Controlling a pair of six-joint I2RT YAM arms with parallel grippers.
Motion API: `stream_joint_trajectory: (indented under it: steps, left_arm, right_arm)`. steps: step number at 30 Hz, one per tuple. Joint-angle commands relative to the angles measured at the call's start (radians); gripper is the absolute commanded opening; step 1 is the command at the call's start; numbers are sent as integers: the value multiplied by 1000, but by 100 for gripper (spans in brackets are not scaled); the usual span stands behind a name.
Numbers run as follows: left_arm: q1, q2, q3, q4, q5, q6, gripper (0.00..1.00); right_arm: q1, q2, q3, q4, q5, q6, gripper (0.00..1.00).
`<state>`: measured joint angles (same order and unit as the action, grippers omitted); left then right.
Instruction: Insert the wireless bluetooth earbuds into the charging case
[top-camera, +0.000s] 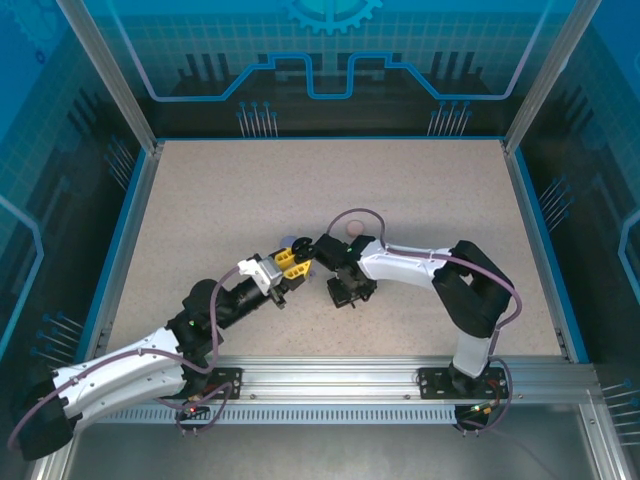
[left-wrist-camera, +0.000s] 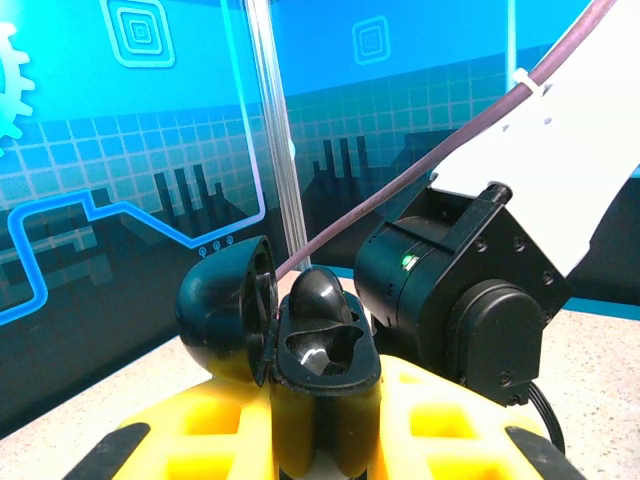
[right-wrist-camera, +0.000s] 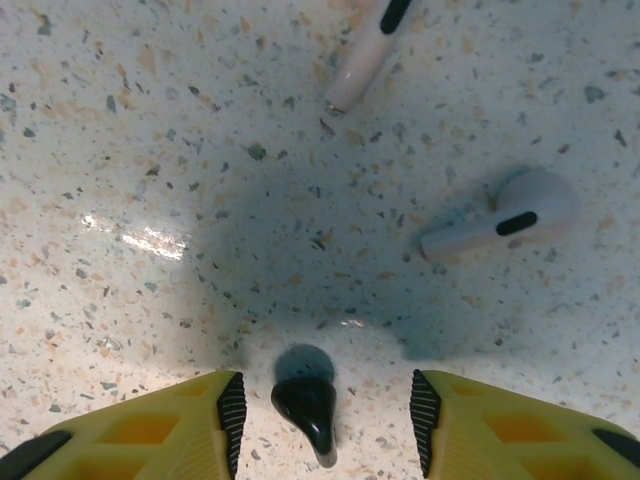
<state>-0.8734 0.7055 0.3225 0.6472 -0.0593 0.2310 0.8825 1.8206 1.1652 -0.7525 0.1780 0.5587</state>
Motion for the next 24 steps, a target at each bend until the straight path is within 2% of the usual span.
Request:
stream_joint_trajectory:
  steps: [1,24]
  left_arm:
    - [1,-14,8,-1,-21,21,0]
    - [-1,-14,3,-8,-25,18,0]
  right_arm:
    - [-5,26,24,-39,-16,-15,48]
    - [-2,92,16,-16,-58,-18,33]
